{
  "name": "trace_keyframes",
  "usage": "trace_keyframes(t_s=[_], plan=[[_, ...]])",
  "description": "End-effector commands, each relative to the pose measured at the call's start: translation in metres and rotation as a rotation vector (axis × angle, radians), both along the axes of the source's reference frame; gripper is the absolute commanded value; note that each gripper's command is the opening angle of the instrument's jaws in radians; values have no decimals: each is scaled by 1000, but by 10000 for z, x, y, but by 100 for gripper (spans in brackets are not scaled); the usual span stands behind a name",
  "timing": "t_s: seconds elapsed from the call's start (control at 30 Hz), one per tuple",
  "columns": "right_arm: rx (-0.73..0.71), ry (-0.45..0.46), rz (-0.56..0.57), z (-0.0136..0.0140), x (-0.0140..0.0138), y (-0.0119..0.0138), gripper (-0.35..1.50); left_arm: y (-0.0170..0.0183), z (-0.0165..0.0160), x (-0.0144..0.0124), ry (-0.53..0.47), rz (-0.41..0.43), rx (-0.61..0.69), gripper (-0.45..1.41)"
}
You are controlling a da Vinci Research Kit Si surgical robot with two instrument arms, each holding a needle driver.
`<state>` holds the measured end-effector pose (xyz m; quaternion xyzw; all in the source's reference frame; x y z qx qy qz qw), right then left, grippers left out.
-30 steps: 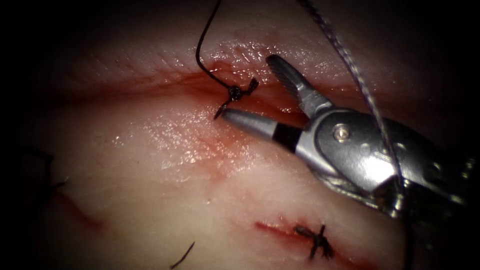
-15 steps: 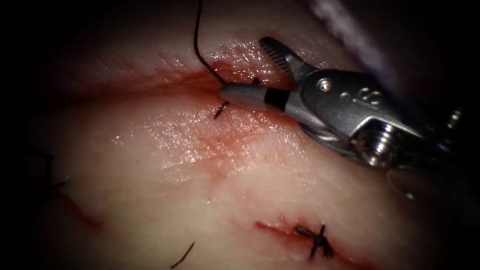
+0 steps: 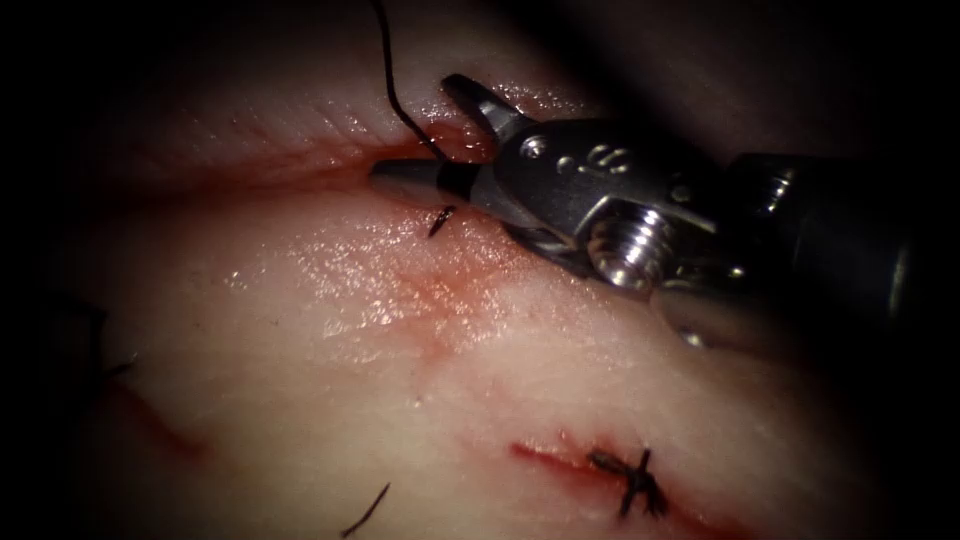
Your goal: Wound Closure
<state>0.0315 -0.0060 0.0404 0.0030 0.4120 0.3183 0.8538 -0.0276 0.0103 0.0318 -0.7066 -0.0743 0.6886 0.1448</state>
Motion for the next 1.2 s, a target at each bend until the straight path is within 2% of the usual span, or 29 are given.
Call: trace_keyframes(t_s=[0.03,0.57,0.93,1.03,1.07,1.1,1.2], plan=[[-16,0,-9,5,12,4,138,4,5,-6,-2,1,0,-45],[-96,-3,-60,24,28,11,136,-5,-29,-20,-43,16,-12,-45],[-114,12,-72,25,40,17,133,-5,-28,-23,-50,17,-14,-45],[-113,12,-73,25,41,17,126,-6,-28,-25,-51,17,-14,-45],[-118,11,-76,25,41,16,121,-6,-29,-25,-51,17,-14,-45],[-137,6,-92,25,40,16,104,-6,-29,-25,-52,17,-14,-45],[-132,4,-112,24,36,13,-35,-7,-31,-26,-54,19,-15,-45]])
